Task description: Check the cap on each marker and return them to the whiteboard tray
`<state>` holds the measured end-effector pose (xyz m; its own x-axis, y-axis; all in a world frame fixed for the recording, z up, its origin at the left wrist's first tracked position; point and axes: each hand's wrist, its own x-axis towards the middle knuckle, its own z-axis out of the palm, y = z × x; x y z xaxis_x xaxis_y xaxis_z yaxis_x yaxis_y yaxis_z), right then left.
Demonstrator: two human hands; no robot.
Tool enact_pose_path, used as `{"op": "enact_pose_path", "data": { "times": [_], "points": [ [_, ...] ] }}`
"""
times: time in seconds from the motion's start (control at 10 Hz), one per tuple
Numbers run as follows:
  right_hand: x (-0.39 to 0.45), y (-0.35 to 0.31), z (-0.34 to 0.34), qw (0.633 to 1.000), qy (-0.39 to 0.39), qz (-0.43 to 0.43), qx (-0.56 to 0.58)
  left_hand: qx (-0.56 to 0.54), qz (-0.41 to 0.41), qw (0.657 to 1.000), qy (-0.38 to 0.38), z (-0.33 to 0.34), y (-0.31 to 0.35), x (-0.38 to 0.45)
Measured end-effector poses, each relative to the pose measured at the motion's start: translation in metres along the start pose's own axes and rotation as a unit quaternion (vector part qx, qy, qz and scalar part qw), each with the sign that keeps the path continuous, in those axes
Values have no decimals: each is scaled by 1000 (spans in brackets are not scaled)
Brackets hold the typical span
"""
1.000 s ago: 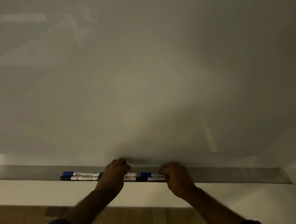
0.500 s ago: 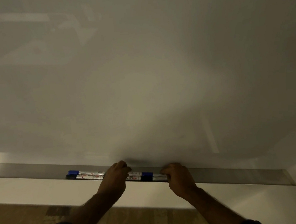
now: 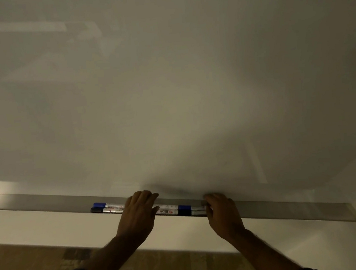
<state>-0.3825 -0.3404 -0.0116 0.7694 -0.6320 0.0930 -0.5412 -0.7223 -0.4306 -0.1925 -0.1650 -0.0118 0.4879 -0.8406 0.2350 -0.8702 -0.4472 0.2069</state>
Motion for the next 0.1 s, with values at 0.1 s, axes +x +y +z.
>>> {"op": "enact_pose_path", "data": {
  "times": [0.1],
  "points": [
    [-1,-7,4,999,29,-12,-3,-20,0,1000,8,0,-2,-7]
  ]
}}
